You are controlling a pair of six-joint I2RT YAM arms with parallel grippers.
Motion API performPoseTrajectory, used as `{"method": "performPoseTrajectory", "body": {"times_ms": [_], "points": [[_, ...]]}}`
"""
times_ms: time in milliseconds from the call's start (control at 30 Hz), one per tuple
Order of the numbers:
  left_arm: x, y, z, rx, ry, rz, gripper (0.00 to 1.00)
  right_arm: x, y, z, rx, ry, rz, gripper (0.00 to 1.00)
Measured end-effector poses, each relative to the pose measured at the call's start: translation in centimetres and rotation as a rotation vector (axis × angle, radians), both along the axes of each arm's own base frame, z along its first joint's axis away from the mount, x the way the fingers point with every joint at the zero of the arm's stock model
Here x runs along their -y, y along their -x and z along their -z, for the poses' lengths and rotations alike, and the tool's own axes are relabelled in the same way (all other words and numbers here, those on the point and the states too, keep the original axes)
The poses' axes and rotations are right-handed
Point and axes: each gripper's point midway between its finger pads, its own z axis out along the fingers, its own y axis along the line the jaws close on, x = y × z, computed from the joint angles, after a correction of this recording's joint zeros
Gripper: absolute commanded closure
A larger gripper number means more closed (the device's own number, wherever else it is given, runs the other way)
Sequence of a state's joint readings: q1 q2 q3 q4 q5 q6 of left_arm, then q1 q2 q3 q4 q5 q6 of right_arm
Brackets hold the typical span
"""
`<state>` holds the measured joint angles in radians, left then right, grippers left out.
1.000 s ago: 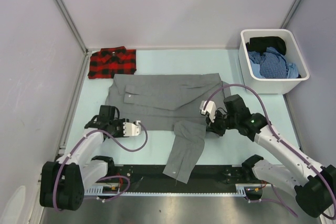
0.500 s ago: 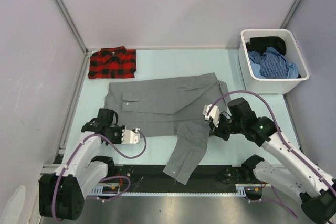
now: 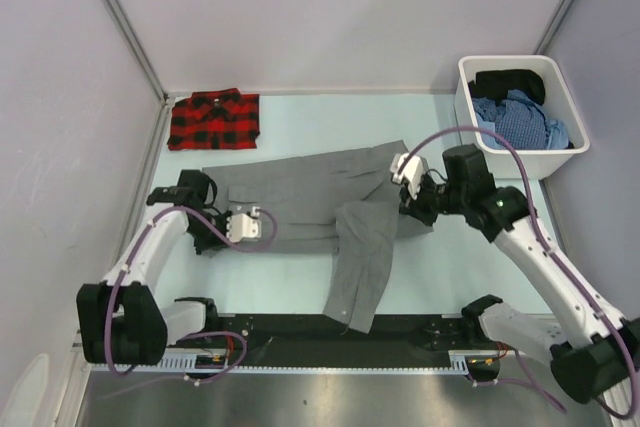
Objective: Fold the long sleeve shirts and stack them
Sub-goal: Fold the shirt
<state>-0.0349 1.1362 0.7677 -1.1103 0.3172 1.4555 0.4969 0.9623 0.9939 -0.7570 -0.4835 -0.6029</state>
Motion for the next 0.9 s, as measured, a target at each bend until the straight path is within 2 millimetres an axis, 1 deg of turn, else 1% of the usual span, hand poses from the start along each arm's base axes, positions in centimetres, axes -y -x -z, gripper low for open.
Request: {"method": "performPoseTrajectory", "body": {"times_ms": [100, 200, 300, 400, 567, 700, 767, 900], "points": [[-0.2, -1.9, -1.0, 0.002, 0.010, -0.033, 0.97, 0.5, -3.1, -0.2, -0.006, -0.004, 0.042, 1.00], [-0.1, -3.5, -1.4, -0.008, 0.014, -0.053, 0.97, 0.6, -6.1, -0.8, -0.001, -0.017, 0.054, 1.00], [-0.1, -4.6, -1.0, -0.036, 0.015, -0.071, 0.97, 0.1, -8.4, -1.0, 0.013, -0.027, 0.038, 1.00], [-0.5, -5.9, -0.2, -0.078, 0.016, -0.113, 0.97, -0.4, -10.5, -0.6, 0.011, -0.031, 0.022, 1.00], [-1.2, -8.3, 0.6, -0.100, 0.019, -0.176, 0.97, -0.5, -13.8, 1.1, -0.017, -0.028, 0.022, 1.00], [-1.3, -9.3, 1.1, -0.112, 0.024, -0.203, 0.96, -0.4, -16.0, 2.2, -0.038, -0.034, 0.033, 1.00], [-1.3, -9.7, 1.3, -0.120, 0.026, -0.214, 0.96, -0.4, -16.9, 2.4, -0.041, -0.038, 0.037, 1.00], [-1.2, -10.5, 1.4, -0.129, 0.033, -0.237, 0.96, -0.6, -18.3, 2.1, -0.028, -0.056, 0.034, 1.00]]}}
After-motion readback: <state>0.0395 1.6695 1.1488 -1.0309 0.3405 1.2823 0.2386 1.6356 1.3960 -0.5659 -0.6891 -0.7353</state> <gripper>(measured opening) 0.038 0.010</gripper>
